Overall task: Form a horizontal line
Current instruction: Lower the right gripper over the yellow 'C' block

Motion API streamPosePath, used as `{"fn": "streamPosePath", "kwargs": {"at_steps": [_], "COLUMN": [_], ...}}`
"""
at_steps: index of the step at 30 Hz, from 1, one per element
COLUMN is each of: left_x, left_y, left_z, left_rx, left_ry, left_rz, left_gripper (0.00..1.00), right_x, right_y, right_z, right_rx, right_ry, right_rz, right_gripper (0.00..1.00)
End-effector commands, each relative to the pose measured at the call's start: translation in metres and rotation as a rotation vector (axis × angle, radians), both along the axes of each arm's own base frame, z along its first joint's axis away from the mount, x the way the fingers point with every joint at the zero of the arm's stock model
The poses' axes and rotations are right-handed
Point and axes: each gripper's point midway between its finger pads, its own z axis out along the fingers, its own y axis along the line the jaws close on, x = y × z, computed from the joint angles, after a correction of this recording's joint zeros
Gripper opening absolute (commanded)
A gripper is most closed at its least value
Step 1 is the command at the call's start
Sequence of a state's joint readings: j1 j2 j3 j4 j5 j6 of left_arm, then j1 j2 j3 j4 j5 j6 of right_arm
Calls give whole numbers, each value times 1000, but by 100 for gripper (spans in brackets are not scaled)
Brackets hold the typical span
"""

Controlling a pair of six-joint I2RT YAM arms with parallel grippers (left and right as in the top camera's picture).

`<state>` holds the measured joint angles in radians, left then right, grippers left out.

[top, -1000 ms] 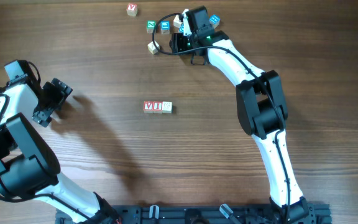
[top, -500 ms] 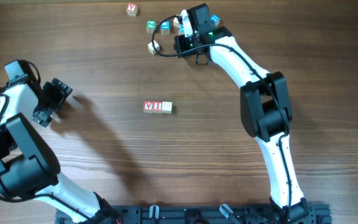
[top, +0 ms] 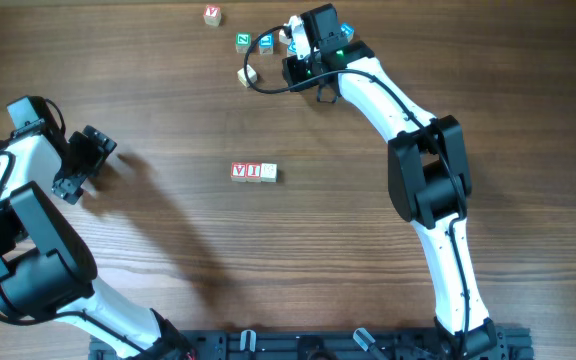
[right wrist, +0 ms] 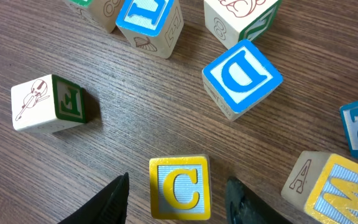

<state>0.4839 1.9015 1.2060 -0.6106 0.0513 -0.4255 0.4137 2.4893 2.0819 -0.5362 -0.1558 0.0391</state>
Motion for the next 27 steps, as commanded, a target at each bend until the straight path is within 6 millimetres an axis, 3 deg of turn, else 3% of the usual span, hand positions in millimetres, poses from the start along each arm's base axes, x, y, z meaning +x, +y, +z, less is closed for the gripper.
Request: {"fn": "streamPosePath", "kwargs": {"at_steps": [1, 9, 13, 16, 22, 27], "left_x": [-2, -2, -2, -2, -2, -2], "left_y": [0, 0, 0, 0, 0, 0], "left_z": [-5, -5, -5, -5, -5, -5], "left_rx": [-12, -12, -12, -12, -12, -12], "left_ry": [9, 9, 9, 9, 9, 9], "left_rz": [10, 10, 10, 10, 10, 10], "left_gripper": [100, 100, 100, 100, 100, 100], "right_x": [1, 2, 3, 2, -1, -27], "right_y": [-4, -11, -10, -10, -11, -23], "right_z": [-3, -21, -19, -16, 36, 91], "right_rx": [-23, -65, -59, -52, -4, 1], "right_ry": [-10, 2, -4, 1, -27, 7], "right_rz": [-4, -26, -29, -34, -66, -95], "right_gripper": [50, 44, 22, 19, 17, 14]}}
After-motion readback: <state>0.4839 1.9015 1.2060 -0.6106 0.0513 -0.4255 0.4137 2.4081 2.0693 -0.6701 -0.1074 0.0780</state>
